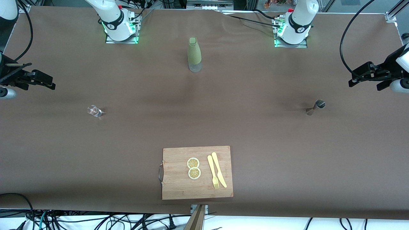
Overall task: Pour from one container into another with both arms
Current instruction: 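Move the right gripper toward the glass cup while the left gripper reaches the jigger, then lower the right gripper around the glass cup while the left gripper surrounds the jigger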
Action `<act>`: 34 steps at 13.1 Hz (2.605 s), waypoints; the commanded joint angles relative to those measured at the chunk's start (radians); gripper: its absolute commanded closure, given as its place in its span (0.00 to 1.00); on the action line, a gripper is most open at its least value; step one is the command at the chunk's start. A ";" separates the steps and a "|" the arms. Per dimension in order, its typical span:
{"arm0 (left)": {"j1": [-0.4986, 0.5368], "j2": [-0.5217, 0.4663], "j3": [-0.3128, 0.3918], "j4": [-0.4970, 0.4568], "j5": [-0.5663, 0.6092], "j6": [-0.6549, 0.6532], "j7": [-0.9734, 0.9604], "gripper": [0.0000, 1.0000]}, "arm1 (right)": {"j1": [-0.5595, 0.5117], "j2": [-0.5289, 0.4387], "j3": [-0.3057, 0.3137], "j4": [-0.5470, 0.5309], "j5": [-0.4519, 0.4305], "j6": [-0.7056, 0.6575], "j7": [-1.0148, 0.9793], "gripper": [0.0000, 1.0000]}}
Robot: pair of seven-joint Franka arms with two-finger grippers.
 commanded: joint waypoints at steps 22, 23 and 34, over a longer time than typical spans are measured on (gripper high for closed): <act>0.139 0.040 0.523 -0.509 -0.637 -0.008 1.876 0.00 | -0.174 0.137 -0.012 -0.118 0.128 -0.021 -1.212 0.00; 0.152 0.040 0.541 -0.535 -0.660 -0.008 1.971 0.00 | -0.202 0.145 -0.012 -0.149 0.163 0.008 -1.292 0.00; 0.193 0.440 0.444 -0.652 -1.107 -0.025 2.602 0.00 | -0.467 0.505 -0.012 -0.184 0.807 0.136 -2.277 0.00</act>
